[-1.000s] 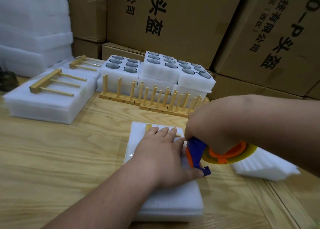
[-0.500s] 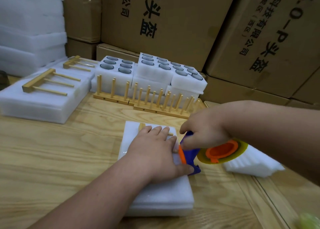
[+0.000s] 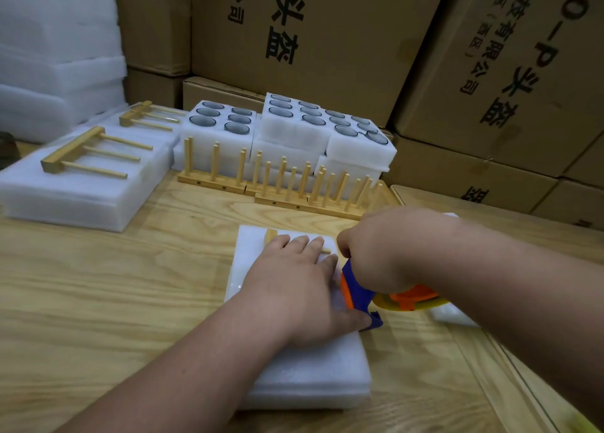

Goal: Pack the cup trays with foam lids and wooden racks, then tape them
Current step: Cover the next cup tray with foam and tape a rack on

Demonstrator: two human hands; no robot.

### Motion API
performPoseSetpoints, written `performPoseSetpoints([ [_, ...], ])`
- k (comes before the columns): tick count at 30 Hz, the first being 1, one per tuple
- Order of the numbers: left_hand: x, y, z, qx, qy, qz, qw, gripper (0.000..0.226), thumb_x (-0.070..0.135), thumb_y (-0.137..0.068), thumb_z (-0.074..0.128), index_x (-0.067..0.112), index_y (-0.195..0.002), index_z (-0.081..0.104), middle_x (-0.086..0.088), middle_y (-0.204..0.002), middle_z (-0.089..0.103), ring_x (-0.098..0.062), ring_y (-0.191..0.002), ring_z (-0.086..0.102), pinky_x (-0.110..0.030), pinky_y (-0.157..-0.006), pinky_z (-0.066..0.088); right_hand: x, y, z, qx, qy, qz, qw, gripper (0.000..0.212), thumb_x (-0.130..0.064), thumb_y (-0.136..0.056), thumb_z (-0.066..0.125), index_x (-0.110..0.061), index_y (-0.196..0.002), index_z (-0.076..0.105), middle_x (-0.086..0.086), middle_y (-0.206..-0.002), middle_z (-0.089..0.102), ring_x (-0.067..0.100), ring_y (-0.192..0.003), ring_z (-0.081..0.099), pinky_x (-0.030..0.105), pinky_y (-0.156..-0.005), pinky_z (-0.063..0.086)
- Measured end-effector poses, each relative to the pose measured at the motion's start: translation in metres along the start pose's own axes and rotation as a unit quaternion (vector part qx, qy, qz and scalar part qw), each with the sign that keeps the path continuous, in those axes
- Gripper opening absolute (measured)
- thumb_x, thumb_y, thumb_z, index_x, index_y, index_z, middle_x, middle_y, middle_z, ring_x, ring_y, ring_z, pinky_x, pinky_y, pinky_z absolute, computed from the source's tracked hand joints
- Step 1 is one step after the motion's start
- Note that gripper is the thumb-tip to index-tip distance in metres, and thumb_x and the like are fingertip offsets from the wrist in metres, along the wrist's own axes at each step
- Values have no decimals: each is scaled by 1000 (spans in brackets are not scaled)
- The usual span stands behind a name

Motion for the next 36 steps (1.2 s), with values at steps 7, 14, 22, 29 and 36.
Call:
performPoseSetpoints([
  [7,-1,0,3,18,2,6,1000,107,98,-71,23,39,-159,21,-1,-172,4,-19,-157,1,-44,-126,0,-13,10,12,25,34,-20,999,43,-38,-98,53,-27,-140,51,3,-105,53,22,-90,52,34,-67,42],
  [14,-4,-3,7,17,-2,7,1000,123,99,-58,8,34,-162,13,2,-172,-4,-18,-157,-4,-45,-125,-4,17,-5,35,5,-91,37,995,33,-29,-102,44,-26,-134,52,5,-124,61,25,-108,57,39,-87,50],
  [22,-6,-5,10,2,-24,7,1000,113,99,-71,14,32,-163,9,3,-172,-7,-18,-157,-7,-45,-126,-6,88,9,53,75,-172,171,967,47,-57,-99,51,-31,-138,52,-1,-127,60,20,-100,54,33,-81,47],
  [29,-6,-4,10,-1,-27,8,1000,113,99,-72,15,32,-162,9,2,-172,-7,-18,-157,-6,-45,-126,-5,75,-11,77,341,-321,210,858,34,-57,-92,61,-31,-113,61,-14,-79,52,19,-81,58,31,-56,39],
  [36,-6,-3,9,-5,-20,17,1000,136,106,-49,12,31,-163,3,2,-172,-8,-17,-157,-9,-47,-126,-7,27,-52,107,440,-310,173,825,35,-58,-92,57,-34,-117,55,-11,-112,62,17,-100,62,32,-66,45],
])
Point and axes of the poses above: each hand's wrist, its own y-axis away from the middle knuckle, its own z-axis out of the palm, x = y × z, the point moved 3 cm from there along -y, towards the middle knuckle
